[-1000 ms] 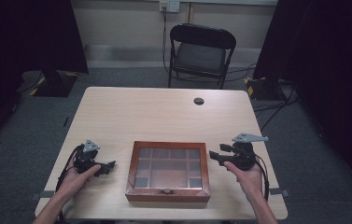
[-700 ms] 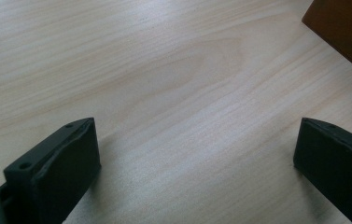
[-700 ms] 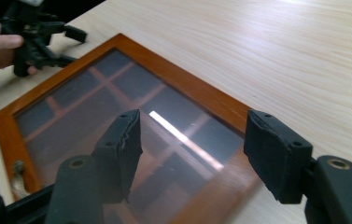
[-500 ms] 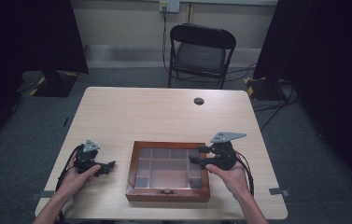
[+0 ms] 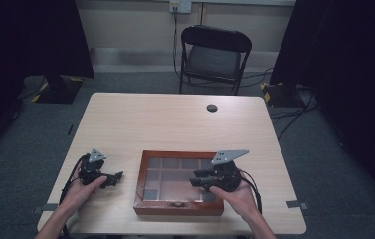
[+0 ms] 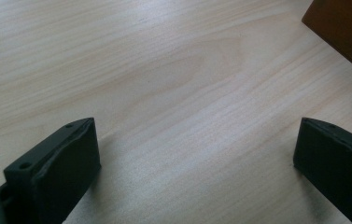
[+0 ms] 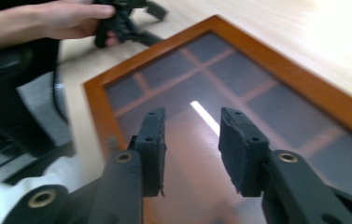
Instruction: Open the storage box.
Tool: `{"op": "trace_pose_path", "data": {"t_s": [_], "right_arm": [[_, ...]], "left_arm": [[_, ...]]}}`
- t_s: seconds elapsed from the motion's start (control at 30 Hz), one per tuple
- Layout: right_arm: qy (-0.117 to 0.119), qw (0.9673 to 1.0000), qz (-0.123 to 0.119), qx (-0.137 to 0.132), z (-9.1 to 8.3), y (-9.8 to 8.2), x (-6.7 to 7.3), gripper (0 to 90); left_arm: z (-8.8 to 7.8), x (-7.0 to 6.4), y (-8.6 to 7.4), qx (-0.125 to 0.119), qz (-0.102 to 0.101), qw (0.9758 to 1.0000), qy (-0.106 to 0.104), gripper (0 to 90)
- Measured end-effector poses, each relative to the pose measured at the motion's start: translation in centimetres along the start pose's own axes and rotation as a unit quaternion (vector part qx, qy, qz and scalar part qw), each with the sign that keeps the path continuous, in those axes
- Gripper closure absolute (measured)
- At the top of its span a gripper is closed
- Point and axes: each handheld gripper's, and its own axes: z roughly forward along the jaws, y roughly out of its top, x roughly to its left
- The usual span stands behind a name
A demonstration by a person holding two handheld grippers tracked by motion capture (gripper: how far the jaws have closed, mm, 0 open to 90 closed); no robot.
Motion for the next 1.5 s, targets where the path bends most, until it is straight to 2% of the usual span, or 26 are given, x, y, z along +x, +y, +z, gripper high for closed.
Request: {"op": "trace_pose_path", "data": {"t_s": [0.03, 0.07, 0.1, 0.17, 0.3, 0.37, 0.57, 0.77, 0.93, 1.0, 1.13, 1.23, 1.37, 1.5], "right_arm": [[0.01, 0.9999, -0.001, 0.003, 0.2, -0.1, 0.2, 63.8], [0.01, 0.9999, -0.001, 0.003, 0.2, -0.1, 0.2, 63.8], [0.023, 0.9996, -0.006, 0.017, 0.7, -0.2, 0.6, 65.1], [0.035, 0.9989, -0.012, 0.028, 1.2, -0.4, 1.0, 66.5], [0.054, 0.9979, -0.016, 0.031, 1.7, -0.6, 1.6, 71.7], [0.053, 0.9973, -0.028, 0.043, 2.0, -0.7, 2.0, 73.0], [0.074, 0.994, -0.046, 0.067, 3.2, -1.3, 3.0, 76.7], [0.087, 0.9928, -0.039, 0.073, 4.0, -1.8, 2.8, 77.5], [0.088, 0.9918, -0.052, 0.077, 4.2, -2.1, 3.1, 79.2], [0.089, 0.9919, -0.05, 0.075, 4.3, -2.2, 3.1, 80.3], [0.081, 0.9924, -0.056, 0.074, 4.3, -2.2, 3.4, 80.8], [0.079, 0.9921, -0.062, 0.075, 4.3, -2.1, 3.4, 81.8], [0.089, 0.9912, -0.06, 0.077, 4.3, -2.0, 3.2, 82.2], [0.086, 0.991, -0.064, 0.08, 4.3, -1.9, 3.3, 82.3]], "left_arm": [[0.0, 0.0, 0.0, 0.0, 0.001, 1.0, 0.001, 0.0], [0.0, 0.0, 0.0, 0.0, 0.001, 1.0, 0.001, 0.0], [0.0, 0.0, 0.0, 0.0, 0.001, 1.0, 0.001, 0.0], [0.0, 0.0, 0.0, 0.0, 0.001, 1.0, 0.001, 0.0], [0.0, 0.0, 0.0, 0.0, 0.001, 1.0, 0.001, 0.0], [0.0, 0.0, 0.0, 0.0, 0.0, 1.0, 0.001, 0.0], [0.0, 0.0, 0.0, 0.0, 0.001, 1.0, 0.001, 0.0], [0.0, 0.0, 0.0, 0.0, 0.0, 1.0, 0.003, 0.0], [0.0, -0.1, 0.0, -0.001, -0.003, 1.0, 0.004, 0.0], [0.0, -0.1, 0.0, 0.0, -0.006, 1.0, 0.008, 0.0], [0.1, -0.5, 0.1, -0.001, -0.019, 0.9998, 0.009, 0.6], [-0.1, -0.6, 0.2, -0.001, -0.011, 0.9999, 0.008, 4.7], [-0.2, -0.9, 0.3, -0.012, -0.013, 0.9998, 0.004, 15.7], [-0.3, -1.0, 0.3, -0.009, -0.009, 0.9999, -0.007, 15.8]]}}
